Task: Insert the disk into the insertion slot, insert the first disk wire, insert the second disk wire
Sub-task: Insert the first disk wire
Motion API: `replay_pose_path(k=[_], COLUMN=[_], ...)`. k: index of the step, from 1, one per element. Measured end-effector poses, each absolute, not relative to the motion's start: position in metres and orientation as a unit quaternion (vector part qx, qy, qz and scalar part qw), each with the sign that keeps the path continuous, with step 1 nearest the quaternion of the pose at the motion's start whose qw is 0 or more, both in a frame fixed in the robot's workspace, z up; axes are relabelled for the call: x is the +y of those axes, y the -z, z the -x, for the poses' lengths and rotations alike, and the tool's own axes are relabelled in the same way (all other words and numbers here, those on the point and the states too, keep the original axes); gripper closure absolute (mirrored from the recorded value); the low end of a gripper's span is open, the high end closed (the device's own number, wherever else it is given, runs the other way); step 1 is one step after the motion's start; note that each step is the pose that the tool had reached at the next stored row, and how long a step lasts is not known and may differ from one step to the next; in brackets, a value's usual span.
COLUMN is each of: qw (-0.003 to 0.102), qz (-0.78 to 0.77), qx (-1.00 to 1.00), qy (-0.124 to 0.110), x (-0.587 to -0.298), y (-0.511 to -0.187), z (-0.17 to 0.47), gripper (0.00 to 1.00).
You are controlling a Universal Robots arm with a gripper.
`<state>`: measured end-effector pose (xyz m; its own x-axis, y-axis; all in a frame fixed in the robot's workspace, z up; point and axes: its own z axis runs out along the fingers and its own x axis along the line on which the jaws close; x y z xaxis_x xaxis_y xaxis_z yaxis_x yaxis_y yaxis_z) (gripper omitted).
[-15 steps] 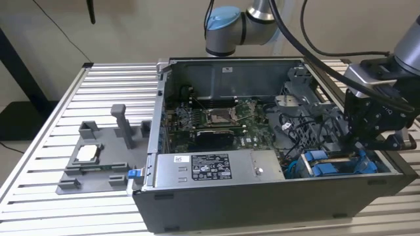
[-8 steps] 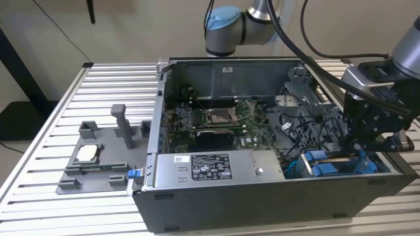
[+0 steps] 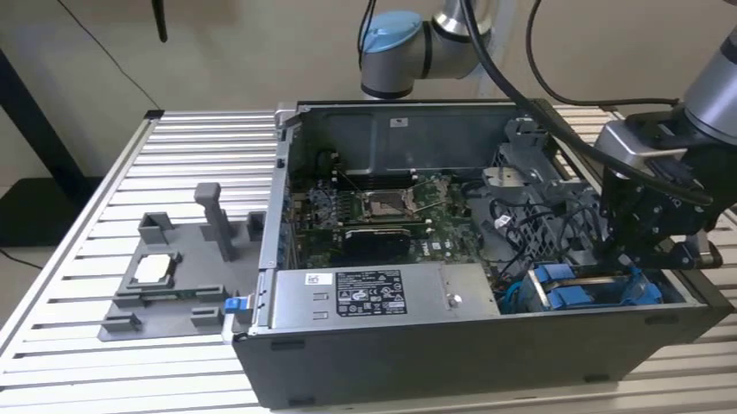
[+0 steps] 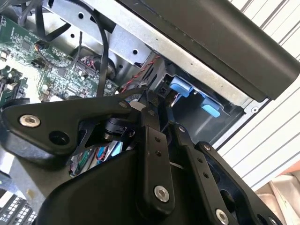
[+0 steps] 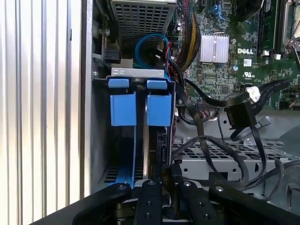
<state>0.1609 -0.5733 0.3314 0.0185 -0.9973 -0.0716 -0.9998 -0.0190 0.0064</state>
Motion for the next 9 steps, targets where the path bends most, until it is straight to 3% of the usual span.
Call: replay_pose_path(k=[2, 9], qw=[0.023, 0.023], qz=[0.713, 0.713], qx=[0.700, 0.700], qy=[-0.028, -0.028], x=[-0.573, -0.573], y=[-0.334, -0.344], z=[-0.161, -0.161], gripper=[0.73, 0.73])
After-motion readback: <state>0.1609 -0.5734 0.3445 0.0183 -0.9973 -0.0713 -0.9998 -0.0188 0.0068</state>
